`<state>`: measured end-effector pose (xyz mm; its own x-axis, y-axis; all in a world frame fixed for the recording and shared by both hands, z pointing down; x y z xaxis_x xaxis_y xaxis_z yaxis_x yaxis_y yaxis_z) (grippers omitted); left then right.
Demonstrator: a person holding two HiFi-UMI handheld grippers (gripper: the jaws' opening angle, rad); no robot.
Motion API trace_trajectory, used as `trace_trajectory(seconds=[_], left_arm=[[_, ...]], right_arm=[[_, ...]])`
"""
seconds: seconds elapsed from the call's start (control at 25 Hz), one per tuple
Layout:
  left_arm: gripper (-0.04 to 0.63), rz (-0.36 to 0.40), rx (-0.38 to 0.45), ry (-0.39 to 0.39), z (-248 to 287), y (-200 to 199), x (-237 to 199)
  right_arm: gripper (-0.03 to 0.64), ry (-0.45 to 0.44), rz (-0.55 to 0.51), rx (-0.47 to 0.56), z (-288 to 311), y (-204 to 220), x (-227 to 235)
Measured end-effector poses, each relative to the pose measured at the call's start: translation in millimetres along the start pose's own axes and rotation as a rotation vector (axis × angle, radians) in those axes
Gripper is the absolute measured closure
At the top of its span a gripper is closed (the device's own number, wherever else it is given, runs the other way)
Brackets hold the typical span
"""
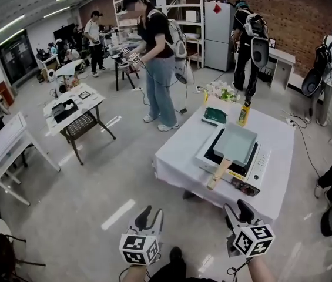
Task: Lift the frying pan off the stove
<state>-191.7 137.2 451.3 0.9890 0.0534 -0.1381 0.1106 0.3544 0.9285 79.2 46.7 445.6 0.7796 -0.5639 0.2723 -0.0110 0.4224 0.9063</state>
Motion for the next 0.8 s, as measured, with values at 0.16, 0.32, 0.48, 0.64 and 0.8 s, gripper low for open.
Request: trace_trajectory(seconds=[0.16,0.32,0.48,0.64,0.8], left_arm=[[0.476,0.008,-0.005,0.043,38,-16,-21],[0.476,0.019,-0.005,0.087,70,-32,-39],[0.476,0.036,-0.004,0.138,100,-45,-48],[0.476,0.042,-0.013,0.176,122,-51,-49],[0.476,0.057,-0.031,0.221,144,-52,-45]], right_arm=[[0.408,0.057,0.019,0.018,25,-13,10],[0.408,0.108,0.046,0.028,44,-22,16],[0.408,0.157,0.09,0.054,54,-26,22],[0.408,0.179,0.137,0.068,58,-33,31],[0.408,0.222,0.163,0.078,58,-31,43]])
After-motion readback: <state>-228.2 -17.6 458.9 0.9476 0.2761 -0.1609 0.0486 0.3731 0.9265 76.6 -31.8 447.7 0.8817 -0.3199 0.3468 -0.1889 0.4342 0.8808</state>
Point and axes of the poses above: the fingertips, and each gripper's own axes: z forward along the fingers, x to its right, y out of its underside, the point moved 5 cm from there along -z, backward along the fingers, and after that the axes turned 3 degrees about -x, right-handed, at the moved point
